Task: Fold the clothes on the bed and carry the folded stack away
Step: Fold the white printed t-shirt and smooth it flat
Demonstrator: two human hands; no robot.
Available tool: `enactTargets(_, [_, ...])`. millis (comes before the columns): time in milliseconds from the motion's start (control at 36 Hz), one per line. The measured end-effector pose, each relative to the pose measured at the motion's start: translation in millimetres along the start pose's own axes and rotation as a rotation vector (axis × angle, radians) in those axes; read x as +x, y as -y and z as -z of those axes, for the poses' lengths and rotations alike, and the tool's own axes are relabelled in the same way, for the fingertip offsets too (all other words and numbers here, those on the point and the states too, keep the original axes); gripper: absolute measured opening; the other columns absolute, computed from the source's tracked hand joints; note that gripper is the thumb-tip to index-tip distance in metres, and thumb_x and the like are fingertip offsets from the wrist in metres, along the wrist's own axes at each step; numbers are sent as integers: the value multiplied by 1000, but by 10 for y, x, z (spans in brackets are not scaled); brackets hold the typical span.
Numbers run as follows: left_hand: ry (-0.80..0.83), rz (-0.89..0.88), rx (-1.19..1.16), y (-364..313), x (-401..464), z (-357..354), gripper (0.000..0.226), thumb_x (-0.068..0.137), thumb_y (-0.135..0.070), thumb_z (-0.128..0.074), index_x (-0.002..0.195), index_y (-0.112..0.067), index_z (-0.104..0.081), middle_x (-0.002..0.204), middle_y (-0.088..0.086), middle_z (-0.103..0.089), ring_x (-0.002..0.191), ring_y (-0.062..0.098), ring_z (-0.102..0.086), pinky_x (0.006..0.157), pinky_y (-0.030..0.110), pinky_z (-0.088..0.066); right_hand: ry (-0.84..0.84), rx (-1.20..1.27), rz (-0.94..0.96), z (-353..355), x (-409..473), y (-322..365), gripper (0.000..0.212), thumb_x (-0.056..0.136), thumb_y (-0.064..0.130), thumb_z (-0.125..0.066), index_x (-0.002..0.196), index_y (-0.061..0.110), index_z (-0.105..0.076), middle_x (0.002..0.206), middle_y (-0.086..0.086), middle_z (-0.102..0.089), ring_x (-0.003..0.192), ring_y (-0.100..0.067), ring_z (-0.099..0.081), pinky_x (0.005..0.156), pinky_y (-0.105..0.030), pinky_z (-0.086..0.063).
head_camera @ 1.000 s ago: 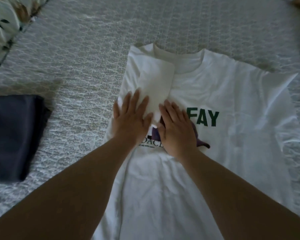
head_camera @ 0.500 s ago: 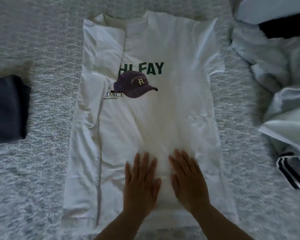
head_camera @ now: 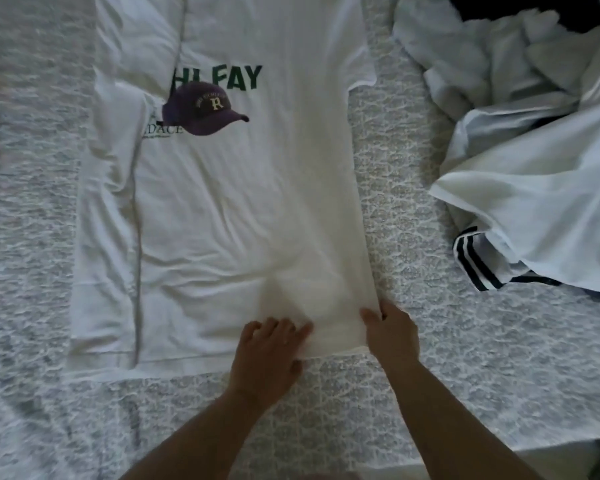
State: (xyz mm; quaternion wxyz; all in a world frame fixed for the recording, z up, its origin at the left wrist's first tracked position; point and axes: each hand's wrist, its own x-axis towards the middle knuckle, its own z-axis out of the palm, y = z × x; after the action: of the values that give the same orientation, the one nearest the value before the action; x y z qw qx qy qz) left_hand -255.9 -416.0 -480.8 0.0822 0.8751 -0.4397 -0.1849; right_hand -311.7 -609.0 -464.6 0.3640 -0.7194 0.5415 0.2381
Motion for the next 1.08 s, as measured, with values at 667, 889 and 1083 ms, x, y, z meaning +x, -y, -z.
enactTargets(667, [-271, 780, -656, 768, 290, 719, 19, 90, -20, -58, 106, -25, -67, 86, -8, -63, 79, 12, -61, 74, 26, -47, 234, -105, 614, -796, -641, 853, 69, 88, 19, -46, 147, 41, -19, 82, 5, -62, 78, -16, -62, 74, -31, -52])
enactTargets(889, [22, 520, -395, 950, 960, 753, 51, 85, -34, -62, 133, -25, -45, 122, -2, -50, 105, 18, -56, 88, 35, -48, 89, -305, 712, -739, -322, 1028, 37, 95, 23, -41, 129, 28, -55, 121, 9, -63, 106, -15, -60, 90, -28, -45])
enactTargets(1083, [-62, 438, -151, 971, 1692, 839, 49, 86, -33, -60, 130, -20, -41, 117, 5, -48, 107, 24, -50, 84, 37, -45, -124, 84, 349, -90, 524, 1510, 22, 89, 18, -50, 98, 23, -69, 94, -4, -71, 90, -24, -63, 77, -28, -47])
